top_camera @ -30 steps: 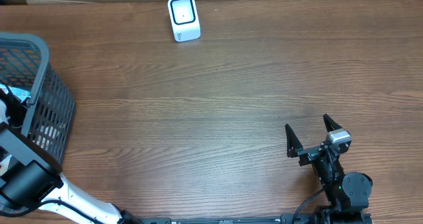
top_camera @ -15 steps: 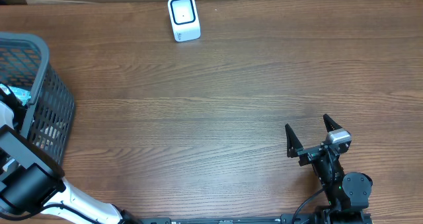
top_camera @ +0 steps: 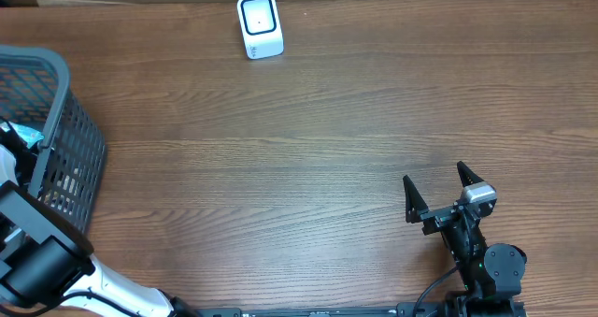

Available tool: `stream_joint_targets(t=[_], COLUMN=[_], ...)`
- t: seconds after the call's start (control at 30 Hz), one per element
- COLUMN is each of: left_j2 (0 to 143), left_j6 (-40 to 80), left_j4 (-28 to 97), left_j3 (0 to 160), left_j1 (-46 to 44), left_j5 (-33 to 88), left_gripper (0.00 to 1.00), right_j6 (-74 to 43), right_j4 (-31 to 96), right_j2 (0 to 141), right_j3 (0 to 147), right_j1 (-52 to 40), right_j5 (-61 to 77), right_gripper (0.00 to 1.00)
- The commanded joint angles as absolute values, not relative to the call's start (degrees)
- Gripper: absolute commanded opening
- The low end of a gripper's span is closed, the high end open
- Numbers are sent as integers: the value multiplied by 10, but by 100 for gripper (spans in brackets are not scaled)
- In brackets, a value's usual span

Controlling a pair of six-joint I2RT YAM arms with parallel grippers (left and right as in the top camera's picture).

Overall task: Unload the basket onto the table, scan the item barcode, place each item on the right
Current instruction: 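Grasp the clear plastic bag in the basket with the left gripper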

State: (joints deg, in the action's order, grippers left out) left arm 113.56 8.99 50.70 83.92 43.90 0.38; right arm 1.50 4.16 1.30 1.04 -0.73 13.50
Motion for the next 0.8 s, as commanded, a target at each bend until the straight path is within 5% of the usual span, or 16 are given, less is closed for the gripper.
stream_joint_targets(t=[0.0, 0.33, 0.77], left_j2=[1175, 1169, 1063], left_j6=[95, 135, 156], left_j4=[555, 699, 731], left_j3=[863, 1033, 1108], left_j1=[435, 435, 435], left_j5=[29, 24, 26], left_gripper=[4, 4, 4], right_j6=[13, 13, 13], right_j4=[40, 40, 40], right_j2=[13, 13, 13], right_j3=[6, 6, 6], right_j1=[-4, -4, -4], right_j5=[131, 131, 131], right_gripper=[100, 100, 100])
